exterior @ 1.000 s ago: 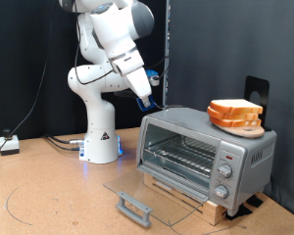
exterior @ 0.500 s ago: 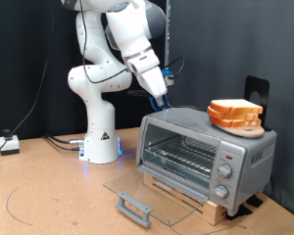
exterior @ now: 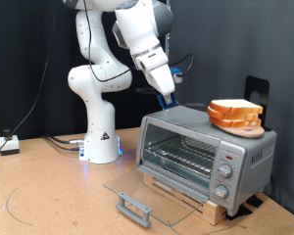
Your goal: Make a piece of toast with the oven
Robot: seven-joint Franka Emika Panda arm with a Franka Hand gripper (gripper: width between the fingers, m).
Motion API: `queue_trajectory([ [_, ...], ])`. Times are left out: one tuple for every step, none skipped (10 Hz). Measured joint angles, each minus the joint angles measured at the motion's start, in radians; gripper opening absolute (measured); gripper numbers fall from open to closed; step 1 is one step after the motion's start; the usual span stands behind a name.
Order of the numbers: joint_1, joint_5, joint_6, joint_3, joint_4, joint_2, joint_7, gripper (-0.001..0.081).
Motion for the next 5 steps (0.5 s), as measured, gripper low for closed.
queue_trajectory([
  [-0.001,0.000,0.000,0.003,0.007,0.010,0.005,0.0412],
  [-0.001,-0.003,0.000,0.006,0.015,0.023,0.015,0.0412],
  [-0.002,-0.007,0.000,0.011,0.024,0.036,0.024,0.0412],
  [-0.002,-0.013,0.000,0.016,0.031,0.048,0.030,0.0412],
  [-0.002,-0.029,0.000,0.022,0.035,0.058,0.035,0.0412],
])
